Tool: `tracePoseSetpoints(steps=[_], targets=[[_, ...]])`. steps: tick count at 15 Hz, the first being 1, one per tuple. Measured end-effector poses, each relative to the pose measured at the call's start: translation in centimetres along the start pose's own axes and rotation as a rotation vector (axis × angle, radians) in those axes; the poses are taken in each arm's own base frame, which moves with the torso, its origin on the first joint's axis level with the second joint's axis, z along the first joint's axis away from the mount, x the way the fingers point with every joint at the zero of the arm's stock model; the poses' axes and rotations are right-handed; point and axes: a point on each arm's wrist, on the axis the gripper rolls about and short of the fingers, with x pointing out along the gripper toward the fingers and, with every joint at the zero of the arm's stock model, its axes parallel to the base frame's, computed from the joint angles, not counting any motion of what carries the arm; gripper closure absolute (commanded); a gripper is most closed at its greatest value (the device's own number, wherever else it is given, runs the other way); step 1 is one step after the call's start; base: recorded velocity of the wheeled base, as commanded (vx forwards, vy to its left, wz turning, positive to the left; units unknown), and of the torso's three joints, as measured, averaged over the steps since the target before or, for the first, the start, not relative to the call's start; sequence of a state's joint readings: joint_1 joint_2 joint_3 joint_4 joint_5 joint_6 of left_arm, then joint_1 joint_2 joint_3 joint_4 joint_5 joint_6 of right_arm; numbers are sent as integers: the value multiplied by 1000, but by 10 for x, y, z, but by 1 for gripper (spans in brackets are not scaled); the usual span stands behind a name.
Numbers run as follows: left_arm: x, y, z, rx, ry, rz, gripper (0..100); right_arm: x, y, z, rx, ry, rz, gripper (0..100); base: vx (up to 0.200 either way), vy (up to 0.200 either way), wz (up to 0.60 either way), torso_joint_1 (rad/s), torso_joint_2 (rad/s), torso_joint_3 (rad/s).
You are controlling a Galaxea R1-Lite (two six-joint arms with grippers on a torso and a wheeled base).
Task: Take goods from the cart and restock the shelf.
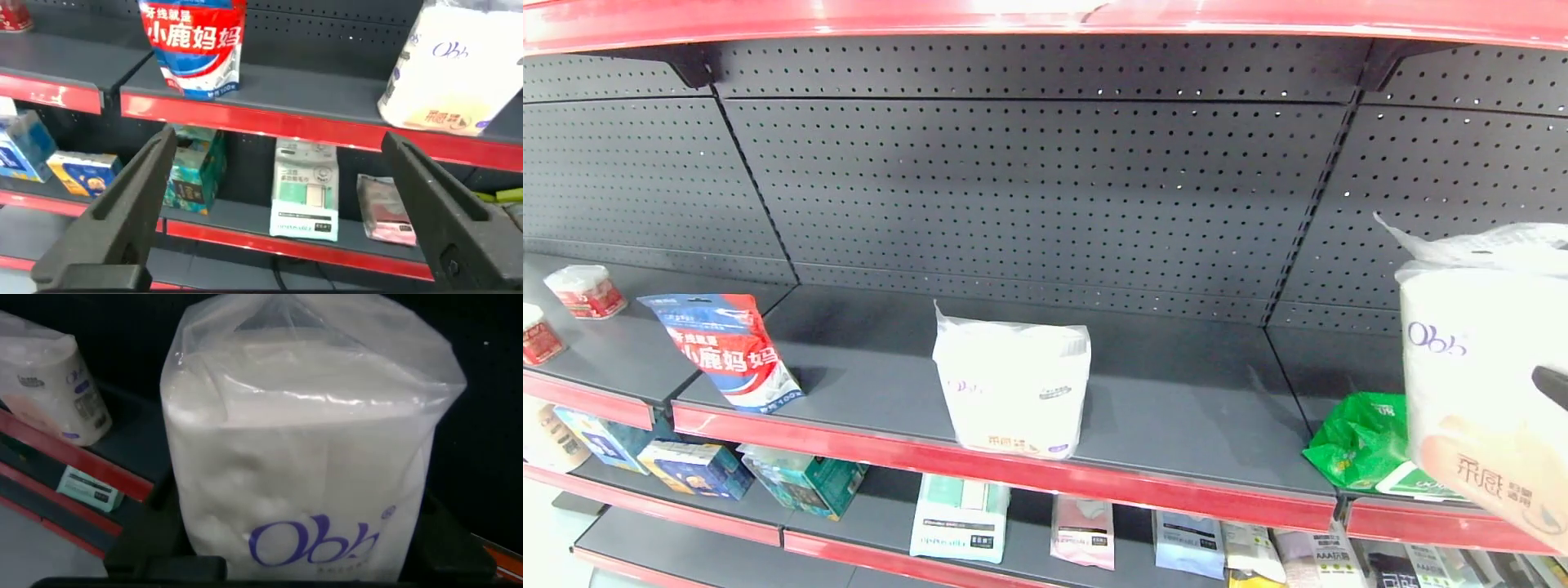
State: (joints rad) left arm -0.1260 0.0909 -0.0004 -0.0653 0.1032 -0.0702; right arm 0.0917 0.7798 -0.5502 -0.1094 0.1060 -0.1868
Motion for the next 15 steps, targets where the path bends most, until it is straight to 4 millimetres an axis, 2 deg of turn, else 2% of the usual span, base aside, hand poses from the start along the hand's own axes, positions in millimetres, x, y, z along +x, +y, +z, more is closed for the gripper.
tracePoseSetpoints(steps=[4, 7, 9, 12, 15], targets=[[0, -1, 0, 19, 4, -56, 0, 23, 4, 4, 7, 54, 101, 100, 0, 0, 0, 0, 0, 0], [0, -3, 0, 27, 9, -122, 0, 35, 9, 1, 35, 81, 246, 100, 0, 0, 0, 0, 0, 0], [0, -4, -1, 20, 14, -181, 0, 42, 11, 2, 59, 95, 261, 100, 0, 0, 0, 0, 0, 0], [0, -5, -1, 2, 6, -91, 0, 61, 10, 9, 96, 54, 261, 100, 0, 0, 0, 0, 0, 0], [-3, -4, -1, -36, -37, 38, 0, 76, 11, 5, 104, 84, 265, 100, 0, 0, 0, 0, 0, 0]])
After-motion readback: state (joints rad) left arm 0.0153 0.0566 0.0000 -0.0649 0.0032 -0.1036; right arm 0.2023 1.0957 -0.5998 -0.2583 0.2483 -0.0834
